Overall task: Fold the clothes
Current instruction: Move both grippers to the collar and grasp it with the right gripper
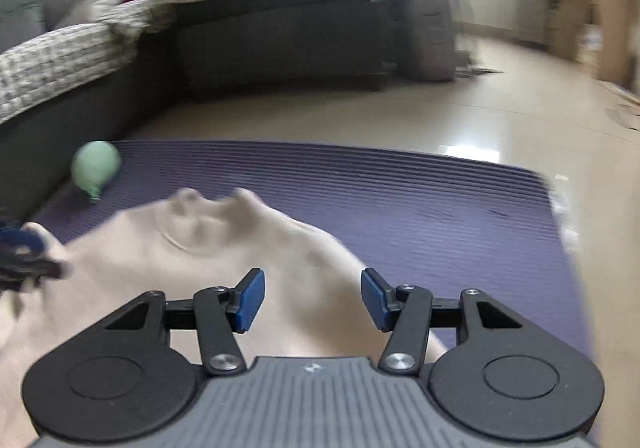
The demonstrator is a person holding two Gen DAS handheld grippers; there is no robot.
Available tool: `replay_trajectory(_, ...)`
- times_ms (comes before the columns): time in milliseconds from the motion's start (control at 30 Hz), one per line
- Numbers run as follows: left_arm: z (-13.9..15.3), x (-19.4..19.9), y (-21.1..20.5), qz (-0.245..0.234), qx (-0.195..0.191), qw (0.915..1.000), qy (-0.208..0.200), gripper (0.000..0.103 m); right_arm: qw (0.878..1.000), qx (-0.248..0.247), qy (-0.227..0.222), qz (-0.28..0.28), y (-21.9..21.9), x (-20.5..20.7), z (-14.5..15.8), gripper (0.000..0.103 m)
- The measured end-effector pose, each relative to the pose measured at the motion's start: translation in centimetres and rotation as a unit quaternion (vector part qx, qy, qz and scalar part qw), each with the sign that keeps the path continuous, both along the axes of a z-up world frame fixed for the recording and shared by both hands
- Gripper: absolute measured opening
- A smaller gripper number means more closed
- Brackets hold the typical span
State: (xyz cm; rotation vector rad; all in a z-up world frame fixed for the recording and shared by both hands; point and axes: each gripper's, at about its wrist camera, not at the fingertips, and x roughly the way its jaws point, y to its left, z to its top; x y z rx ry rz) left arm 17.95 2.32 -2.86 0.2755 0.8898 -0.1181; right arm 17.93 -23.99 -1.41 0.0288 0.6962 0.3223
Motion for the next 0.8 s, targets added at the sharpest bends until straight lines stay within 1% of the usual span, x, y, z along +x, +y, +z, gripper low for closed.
replay_trajectory(33,-0.7,1.3,-0.2,0.005,-0.010,0.9998,-0.016,0.055,1.000,-0.005,-0.001,0.013,0.8,1.3,-0.6,0.054)
replay_trajectory(100,-1.6,3.0,0.1,0.013,-0.040,0.9988,-0.026,0.055,0.999,-0.017,0.003,0.041,2.5,4.4,-2.0,0.054)
replay_trajectory(133,-2.7,4.1,-0.2,0.015,-0.055,0.9978,-0.033,0.055,0.999,-0.020,0.004,0.048,2.9,5.6,-2.5,0.054)
replay_trajectory(233,-4.5,6.0,-0.6,0.013,-0.074,0.9960,-0.048,0.055,0.997,-0.038,0.008,0.068,4.0,9.2,-3.9,0.053)
replay_trajectory(267,-4.9,6.4,-0.7,0.012,-0.075,0.9959,-0.049,0.055,0.996,-0.037,0.015,0.075,4.4,10.1,-4.3,0.047)
replay_trajectory(300,-5.2,6.8,-0.9,0.013,-0.076,0.9958,-0.050,0.055,0.996,-0.030,0.022,0.081,4.5,10.8,-4.8,0.032)
replay_trajectory(333,-5.5,7.1,-0.9,0.013,-0.077,0.9955,-0.054,0.055,0.996,-0.021,0.027,0.085,4.5,11.2,-5.0,0.023)
replay_trajectory(400,-5.9,7.4,-0.7,0.015,-0.084,0.9941,-0.068,0.055,0.996,-0.014,0.023,0.087,4.2,11.4,-5.2,0.019)
replay_trajectory(433,-5.8,7.5,-0.6,0.014,-0.091,0.9928,-0.076,0.055,0.996,-0.012,0.018,0.082,4.1,11.3,-5.3,0.019)
replay_trajectory(500,-6.1,7.8,-0.6,0.009,-0.103,0.9907,-0.089,0.059,0.998,-0.004,0.018,0.066,3.8,11.4,-5.7,0.020)
replay_trajectory(533,-6.5,8.2,-0.7,0.012,-0.097,0.9911,-0.090,0.059,0.998,0.013,0.022,0.049,3.5,11.7,-6.1,0.023)
replay_trajectory(567,-7.1,8.9,-0.8,0.022,-0.082,0.9928,-0.085,0.060,0.999,0.037,0.029,0.027,3.0,12.0,-6.6,0.028)
replay_trajectory(600,-7.3,9.2,-0.7,0.033,-0.078,0.9924,-0.090,0.065,0.998,0.050,0.034,0.016,2.6,12.2,-6.7,0.029)
replay_trajectory(633,-7.3,9.3,-0.5,0.043,-0.078,0.9911,-0.099,0.064,0.997,0.065,0.041,0.004,2.4,12.1,-6.7,0.030)
replay_trajectory(667,-6.9,9.3,-0.1,0.061,-0.090,0.9884,-0.106,0.064,0.996,0.078,0.044,-0.007,2.4,11.6,-6.5,0.031)
replay_trajectory(733,-6.4,9.1,0.7,0.085,-0.129,0.9814,-0.114,0.062,0.997,0.074,0.033,-0.009,2.7,10.8,-6.0,0.031)
replay_trajectory(767,-6.3,8.9,1.1,0.100,-0.148,0.9771,-0.116,0.059,0.998,0.066,0.016,-0.006,2.9,10.2,-5.5,0.031)
replay_trajectory(800,-6.3,8.9,1.1,0.104,-0.150,0.9766,-0.114,0.055,0.998,0.057,0.002,-0.006,3.1,9.7,-5.1,0.030)
